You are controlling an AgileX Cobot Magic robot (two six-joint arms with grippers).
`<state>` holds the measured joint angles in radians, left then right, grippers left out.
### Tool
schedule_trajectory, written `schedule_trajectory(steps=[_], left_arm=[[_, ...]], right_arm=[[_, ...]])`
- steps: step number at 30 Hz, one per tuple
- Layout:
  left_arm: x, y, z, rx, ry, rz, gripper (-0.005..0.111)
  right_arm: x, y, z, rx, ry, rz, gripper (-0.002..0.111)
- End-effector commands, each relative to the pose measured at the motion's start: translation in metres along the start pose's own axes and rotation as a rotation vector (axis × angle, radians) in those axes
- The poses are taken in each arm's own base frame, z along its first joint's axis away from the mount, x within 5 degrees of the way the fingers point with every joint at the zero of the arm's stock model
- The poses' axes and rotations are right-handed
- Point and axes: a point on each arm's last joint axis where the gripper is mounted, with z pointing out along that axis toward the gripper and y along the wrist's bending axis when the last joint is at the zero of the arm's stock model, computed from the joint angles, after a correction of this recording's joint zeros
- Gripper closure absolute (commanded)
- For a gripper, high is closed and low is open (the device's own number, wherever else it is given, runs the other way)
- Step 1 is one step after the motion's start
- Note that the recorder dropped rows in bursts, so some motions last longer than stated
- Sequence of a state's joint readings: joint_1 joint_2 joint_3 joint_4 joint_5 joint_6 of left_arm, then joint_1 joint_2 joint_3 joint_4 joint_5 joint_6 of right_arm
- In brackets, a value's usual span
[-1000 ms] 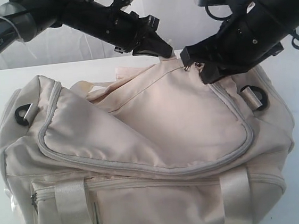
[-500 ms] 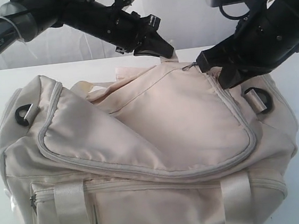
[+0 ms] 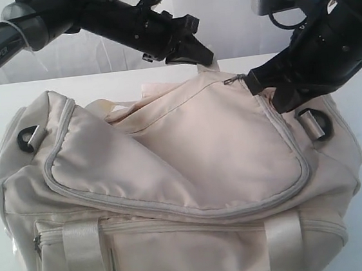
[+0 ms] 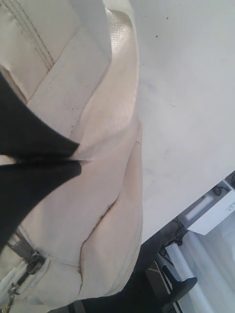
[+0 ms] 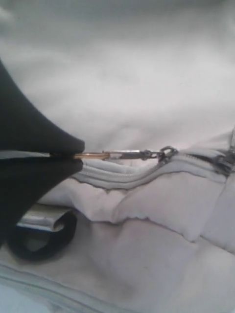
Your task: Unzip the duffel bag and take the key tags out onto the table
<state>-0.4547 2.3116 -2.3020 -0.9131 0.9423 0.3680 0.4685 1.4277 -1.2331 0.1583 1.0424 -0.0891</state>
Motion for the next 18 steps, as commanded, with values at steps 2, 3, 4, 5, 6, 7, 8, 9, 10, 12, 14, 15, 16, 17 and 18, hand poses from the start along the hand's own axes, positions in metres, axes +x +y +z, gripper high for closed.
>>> schedule_trajectory(steps=[2, 3, 4, 5, 6, 7, 8, 9, 10, 12, 14, 15, 16, 17, 18], left_arm=[[-0.019, 0.001, -0.014, -0.062, -0.164, 0.002, 0.107], [-0.02, 0.001, -0.015, -0.067, -0.171, 0.002, 0.107], [-0.021, 0.002, -0.015, -0.073, -0.183, 0.0, 0.107], [-0.022, 0.004, -0.017, -0.08, -0.193, -0.005, 0.107], [-0.023, 0.005, -0.018, -0.084, -0.198, -0.008, 0.107], [-0.023, 0.006, -0.018, -0.087, -0.204, -0.011, 0.107], [-0.023, 0.009, -0.021, -0.097, -0.209, -0.018, 0.107], [-0.024, 0.011, -0.023, -0.102, -0.212, -0.026, 0.107], [-0.024, 0.014, -0.026, -0.112, -0.215, -0.033, 0.107], [-0.025, 0.021, -0.034, -0.126, -0.226, -0.048, 0.107], [-0.025, 0.028, -0.041, -0.135, -0.234, -0.076, 0.107], [-0.024, 0.032, -0.045, -0.137, -0.23, -0.081, 0.107], [-0.024, 0.032, -0.046, -0.136, -0.226, -0.082, 0.107], [-0.023, 0.034, -0.048, -0.136, -0.222, -0.085, 0.107], [-0.023, 0.035, -0.049, -0.136, -0.221, -0.086, 0.107]], right_arm=[[0.014, -0.004, 0.003, 0.024, 0.074, -0.037, 0.108], [0.015, -0.004, 0.004, 0.027, 0.073, -0.035, 0.108], [0.015, -0.004, 0.005, 0.027, 0.073, -0.031, 0.108], [0.016, -0.004, 0.005, 0.027, 0.077, -0.03, 0.108], [0.017, -0.004, 0.006, 0.027, 0.084, -0.03, 0.108], [0.017, -0.004, 0.006, 0.026, 0.091, -0.03, 0.108], [0.018, -0.004, 0.006, 0.026, 0.099, -0.029, 0.108], [0.019, -0.004, 0.006, 0.025, 0.108, -0.029, 0.108], [0.02, -0.004, 0.006, 0.024, 0.115, -0.029, 0.108], [0.022, -0.003, 0.003, 0.017, 0.12, -0.027, 0.108], [0.024, -0.002, -0.004, 0.013, 0.114, -0.027, 0.108], [0.027, 0.0, -0.009, 0.004, 0.113, -0.027, 0.108], [0.028, 0.001, -0.011, -0.001, 0.114, -0.026, 0.108], [0.031, 0.004, -0.016, -0.027, 0.12, -0.035, 0.108], [0.034, 0.007, -0.018, -0.06, 0.111, -0.03, 0.108]])
